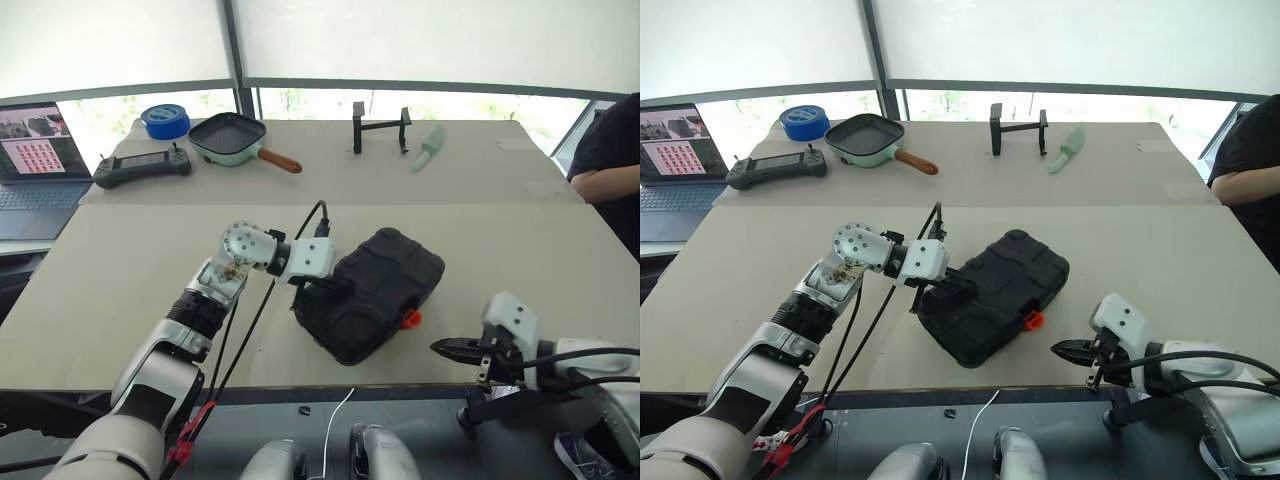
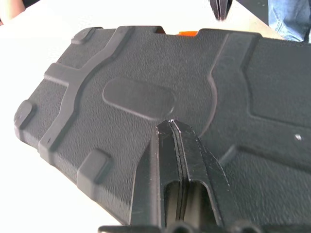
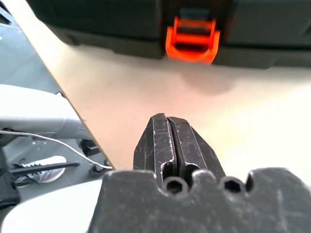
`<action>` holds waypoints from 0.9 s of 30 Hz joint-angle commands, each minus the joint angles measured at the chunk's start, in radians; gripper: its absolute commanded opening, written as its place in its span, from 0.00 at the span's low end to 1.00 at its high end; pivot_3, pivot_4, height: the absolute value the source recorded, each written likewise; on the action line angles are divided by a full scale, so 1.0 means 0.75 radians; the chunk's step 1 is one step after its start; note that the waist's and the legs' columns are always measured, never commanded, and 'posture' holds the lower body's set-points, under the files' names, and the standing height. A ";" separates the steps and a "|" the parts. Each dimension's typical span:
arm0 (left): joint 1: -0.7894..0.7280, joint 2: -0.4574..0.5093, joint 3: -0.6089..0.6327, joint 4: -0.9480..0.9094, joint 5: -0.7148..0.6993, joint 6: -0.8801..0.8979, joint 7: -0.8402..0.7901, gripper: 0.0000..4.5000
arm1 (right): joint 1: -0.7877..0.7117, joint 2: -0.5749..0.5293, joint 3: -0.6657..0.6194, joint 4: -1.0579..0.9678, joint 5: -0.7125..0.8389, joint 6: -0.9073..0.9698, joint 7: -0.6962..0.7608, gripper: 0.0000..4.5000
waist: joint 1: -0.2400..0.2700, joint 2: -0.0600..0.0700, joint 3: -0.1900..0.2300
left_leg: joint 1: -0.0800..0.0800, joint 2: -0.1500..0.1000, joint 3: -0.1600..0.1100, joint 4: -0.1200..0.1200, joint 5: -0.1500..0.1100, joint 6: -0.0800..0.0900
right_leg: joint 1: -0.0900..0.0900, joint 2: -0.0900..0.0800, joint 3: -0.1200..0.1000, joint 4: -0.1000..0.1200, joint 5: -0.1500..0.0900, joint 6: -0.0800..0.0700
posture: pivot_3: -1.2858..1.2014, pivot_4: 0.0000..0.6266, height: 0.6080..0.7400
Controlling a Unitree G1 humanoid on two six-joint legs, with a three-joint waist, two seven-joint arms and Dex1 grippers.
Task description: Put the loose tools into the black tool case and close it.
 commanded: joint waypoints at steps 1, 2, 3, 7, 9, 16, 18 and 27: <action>0.008 -0.010 -0.053 0.013 0.052 -0.018 -0.020 0.01 | -0.107 0.057 0.085 0.055 -0.080 -0.070 -0.052 0.00 | -0.001 0.000 0.000 | 0.000 0.000 0.000 -0.001 0.000 0.000 | 0.000 0.000 0.000 0.000 0.000 0.000 | 0.52 0.24 1.00; 0.009 -0.010 -0.058 0.013 0.057 -0.027 -0.022 0.01 | -0.138 0.070 0.107 0.069 -0.096 -0.079 -0.056 0.00 | -0.001 0.000 0.000 | 0.000 0.000 0.000 -0.001 0.000 0.000 | -0.001 0.001 0.000 0.001 0.000 0.000 | 0.52 0.24 1.00; 0.010 -0.010 -0.061 0.014 0.060 -0.033 -0.023 0.01 | -0.157 0.078 0.121 0.078 -0.106 -0.085 -0.057 0.00 | -0.001 0.000 0.000 | 0.000 0.000 0.000 -0.001 0.000 0.000 | -0.001 0.001 0.000 0.001 0.000 0.000 | 0.52 0.24 1.00; 0.015 -0.014 -0.066 0.018 0.064 -0.042 -0.023 0.01 | -0.312 0.122 0.138 0.095 -0.109 -0.087 -0.071 0.00 | -0.002 0.000 0.000 | 0.000 0.000 0.000 -0.001 0.000 0.000 | -0.001 0.001 0.000 0.000 0.000 0.000 | 0.52 0.24 1.00; 0.015 -0.016 -0.066 0.017 0.065 -0.044 -0.022 0.01 | -0.377 0.123 0.101 0.089 -0.094 -0.095 -0.072 0.00 | -0.005 0.000 0.000 | -0.001 0.000 0.000 -0.001 0.000 0.000 | -0.002 0.001 0.000 0.000 0.000 0.000 | 0.52 0.24 1.00; 0.022 -0.027 -0.063 0.019 0.071 -0.044 -0.013 0.01 | -0.426 0.103 0.057 -0.005 0.009 0.012 -0.025 0.00 | -0.021 0.001 0.000 | 0.000 0.000 0.000 -0.002 0.000 0.000 | -0.002 0.001 0.000 0.000 0.000 -0.001 | 0.52 0.24 1.00; 0.022 -0.032 -0.063 0.029 0.076 -0.046 -0.007 0.01 | -0.424 0.101 0.079 0.004 -0.013 0.000 -0.031 0.00 | -0.018 0.001 -0.001 | 0.000 0.000 0.000 -0.002 0.000 0.000 | -0.002 0.001 0.000 0.000 0.000 -0.001 | 0.52 0.24 1.00; 0.008 -0.023 -0.055 0.092 0.104 -0.073 0.025 0.01 | -0.320 -0.036 0.020 0.026 0.012 0.014 0.090 0.00 | -0.001 0.002 -0.001 | -0.001 0.000 0.000 -0.001 0.000 0.001 | -0.001 0.000 -0.001 0.000 0.000 0.000 | 0.52 0.24 1.00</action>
